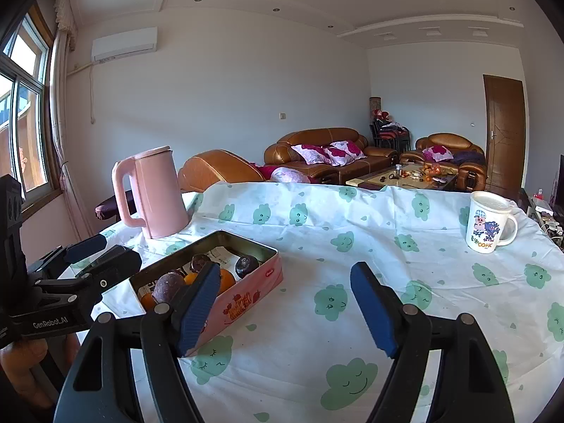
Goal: Organize fruits
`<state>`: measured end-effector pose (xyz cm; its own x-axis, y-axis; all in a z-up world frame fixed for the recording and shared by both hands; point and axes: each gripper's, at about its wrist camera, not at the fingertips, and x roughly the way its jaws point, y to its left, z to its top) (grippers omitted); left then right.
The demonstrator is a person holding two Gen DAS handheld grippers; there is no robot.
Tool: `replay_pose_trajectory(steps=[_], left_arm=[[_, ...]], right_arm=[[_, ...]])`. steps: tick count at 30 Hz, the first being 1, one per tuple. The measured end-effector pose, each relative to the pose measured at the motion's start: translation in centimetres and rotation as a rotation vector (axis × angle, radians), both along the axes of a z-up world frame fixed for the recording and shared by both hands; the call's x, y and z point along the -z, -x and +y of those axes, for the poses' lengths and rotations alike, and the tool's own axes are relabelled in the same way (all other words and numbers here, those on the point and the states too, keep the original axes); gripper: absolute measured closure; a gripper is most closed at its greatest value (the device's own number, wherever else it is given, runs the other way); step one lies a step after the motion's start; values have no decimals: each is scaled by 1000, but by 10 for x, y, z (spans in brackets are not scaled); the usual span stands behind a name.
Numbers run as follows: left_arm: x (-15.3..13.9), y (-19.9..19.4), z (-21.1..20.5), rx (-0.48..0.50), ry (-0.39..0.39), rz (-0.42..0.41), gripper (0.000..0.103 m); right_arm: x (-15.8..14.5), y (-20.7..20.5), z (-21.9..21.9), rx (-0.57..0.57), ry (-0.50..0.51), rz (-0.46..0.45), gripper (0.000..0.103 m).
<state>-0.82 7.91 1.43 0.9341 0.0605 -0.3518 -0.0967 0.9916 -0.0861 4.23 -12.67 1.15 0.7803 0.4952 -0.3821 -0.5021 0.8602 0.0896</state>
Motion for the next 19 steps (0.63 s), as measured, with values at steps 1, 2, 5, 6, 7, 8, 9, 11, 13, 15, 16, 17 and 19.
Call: replay_pose_trajectory(steps=[1,2,5,6,7,8,9,11,13,15,16,17,19], left_arm=[[-1,0,-1,-2,-1,1,0],[-1,0,-1,2,0,4,0],[-2,0,-3,-12,-6,9,0],[-2,-1,-3,-18,-10,10,0],[-2,-1,-4,-26,-12,12,0],[-2,-1,-3,-33,-10,17,0],[-2,-2,-3,-33,-8,18,0],[-2,-2,-3,-30,-6,16,0],[-2,-1,-3,-16,4,9,0],[-2,0,-3,-12,8,7,0],[-2,0,-3,-14,6,6,0],[-2,0,-3,-15,5,4,0],[-2,1,-4,-12,4,3,0]], right_arm=[[0,1,0,1,0,-2,26],[-1,1,-1,2,-1,-3,25],[-1,1,-1,2,0,-3,25],[-1,2,-1,3,1,-4,25],[0,2,-2,4,3,-4,25],[0,3,-3,5,2,-3,25],[0,3,-4,6,0,-2,25],[1,3,-6,9,-3,2,24],[2,2,-8,14,-6,7,24],[4,1,-10,17,-6,12,24],[5,0,-10,19,-3,13,24],[6,0,-10,20,0,15,24],[8,-1,-12,24,12,19,24]])
